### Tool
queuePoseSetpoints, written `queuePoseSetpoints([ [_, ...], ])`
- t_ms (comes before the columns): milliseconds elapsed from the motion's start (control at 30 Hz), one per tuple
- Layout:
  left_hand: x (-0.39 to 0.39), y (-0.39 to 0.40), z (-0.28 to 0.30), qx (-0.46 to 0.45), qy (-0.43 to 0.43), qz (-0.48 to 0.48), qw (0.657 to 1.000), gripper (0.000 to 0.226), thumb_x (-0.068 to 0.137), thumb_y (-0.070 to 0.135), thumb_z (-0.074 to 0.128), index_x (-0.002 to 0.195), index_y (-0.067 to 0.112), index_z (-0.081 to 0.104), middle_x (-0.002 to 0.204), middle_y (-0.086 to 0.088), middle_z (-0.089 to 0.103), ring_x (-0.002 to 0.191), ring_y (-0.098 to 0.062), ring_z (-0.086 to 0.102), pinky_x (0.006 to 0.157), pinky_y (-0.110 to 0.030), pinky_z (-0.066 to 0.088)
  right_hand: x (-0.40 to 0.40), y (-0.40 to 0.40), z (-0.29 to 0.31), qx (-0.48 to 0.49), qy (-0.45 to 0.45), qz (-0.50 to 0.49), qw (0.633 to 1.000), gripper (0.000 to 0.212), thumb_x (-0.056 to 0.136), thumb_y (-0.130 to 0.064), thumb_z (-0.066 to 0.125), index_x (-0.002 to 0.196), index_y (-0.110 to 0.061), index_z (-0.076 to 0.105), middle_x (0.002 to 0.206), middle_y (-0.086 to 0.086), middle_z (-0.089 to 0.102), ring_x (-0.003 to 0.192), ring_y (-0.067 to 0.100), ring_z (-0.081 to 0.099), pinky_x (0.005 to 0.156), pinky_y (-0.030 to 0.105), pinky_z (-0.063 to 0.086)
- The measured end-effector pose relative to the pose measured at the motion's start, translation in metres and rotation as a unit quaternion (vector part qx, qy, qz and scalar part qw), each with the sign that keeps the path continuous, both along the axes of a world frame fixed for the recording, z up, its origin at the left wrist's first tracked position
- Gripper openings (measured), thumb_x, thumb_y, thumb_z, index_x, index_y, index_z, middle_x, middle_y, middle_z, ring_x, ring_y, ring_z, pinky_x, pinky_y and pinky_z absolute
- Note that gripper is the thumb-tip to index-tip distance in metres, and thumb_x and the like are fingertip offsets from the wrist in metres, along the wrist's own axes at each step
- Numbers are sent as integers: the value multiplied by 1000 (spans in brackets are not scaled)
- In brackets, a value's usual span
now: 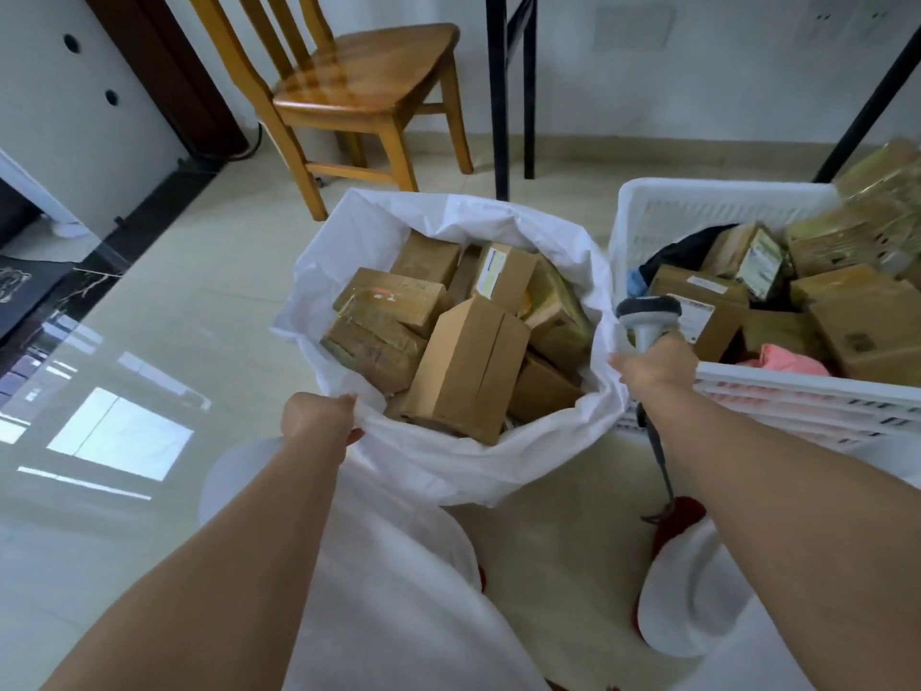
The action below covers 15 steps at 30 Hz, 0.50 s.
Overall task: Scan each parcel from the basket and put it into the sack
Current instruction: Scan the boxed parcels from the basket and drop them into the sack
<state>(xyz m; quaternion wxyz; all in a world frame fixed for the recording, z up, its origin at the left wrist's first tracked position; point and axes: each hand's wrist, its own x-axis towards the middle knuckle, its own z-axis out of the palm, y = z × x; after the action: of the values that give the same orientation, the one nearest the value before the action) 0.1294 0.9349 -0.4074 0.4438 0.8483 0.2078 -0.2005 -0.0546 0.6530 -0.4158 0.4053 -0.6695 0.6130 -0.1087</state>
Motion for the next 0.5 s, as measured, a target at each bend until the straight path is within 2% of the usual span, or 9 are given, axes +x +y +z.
queuePoseSetpoints([
  [67,3,-4,-1,7,13,-10,1000,25,92,19,67,95,-1,53,88,-12,56,68,-31,66,26,-17,32,0,7,-6,5,-3,8,1000,67,81,-24,79,133,1,45,132,21,57,120,38,56,93,42,48],
  [100,5,-5,-4,8,24,-13,1000,25,93,19,66,101,0,53,87,-12,54,76,-34,68,31,-21,39,0,10,-9,8,-2,8,1000,64,82,-22,78,132,1,45,132,21,57,119,38,56,93,43,48],
  [200,9,-10,-7,25,64,-21,997,14,97,9,58,107,4,51,97,-17,51,102,-41,61,65,-38,56,0,16,-18,21,27,5,999,52,88,-14,71,131,-1,44,129,22,57,117,39,57,92,45,49],
  [267,12,-7,-12,49,74,-25,996,13,93,-4,52,106,0,53,104,-24,54,105,-43,58,80,-49,56,1,17,-24,27,49,9,998,47,90,-11,67,130,-1,45,126,22,57,114,40,57,91,45,49],
  [300,14,-5,-16,75,67,-38,994,9,92,-5,52,101,-5,55,98,-24,57,103,-43,60,82,-50,56,1,16,-25,24,59,11,998,45,90,-11,66,129,-2,46,124,22,58,113,39,58,90,45,49],
  [333,13,-3,-16,102,55,-54,992,5,92,-2,55,92,-7,57,86,-22,59,98,-42,64,81,-47,57,2,15,-25,22,66,14,997,42,90,-11,65,128,-2,47,123,21,58,111,39,58,89,44,49],
  [400,13,-4,-16,137,31,-67,988,26,94,17,62,76,-1,54,67,-16,61,83,-37,70,72,-39,56,7,10,-21,22,68,21,997,40,91,-12,65,126,-4,49,121,19,60,109,38,59,89,44,50],
  [500,16,-8,-8,131,-1,-66,989,42,84,37,75,79,0,56,63,-13,65,69,-33,70,62,-34,52,16,-2,-5,17,56,22,998,42,90,-10,64,128,-3,48,122,19,59,111,38,58,90,43,49],
])
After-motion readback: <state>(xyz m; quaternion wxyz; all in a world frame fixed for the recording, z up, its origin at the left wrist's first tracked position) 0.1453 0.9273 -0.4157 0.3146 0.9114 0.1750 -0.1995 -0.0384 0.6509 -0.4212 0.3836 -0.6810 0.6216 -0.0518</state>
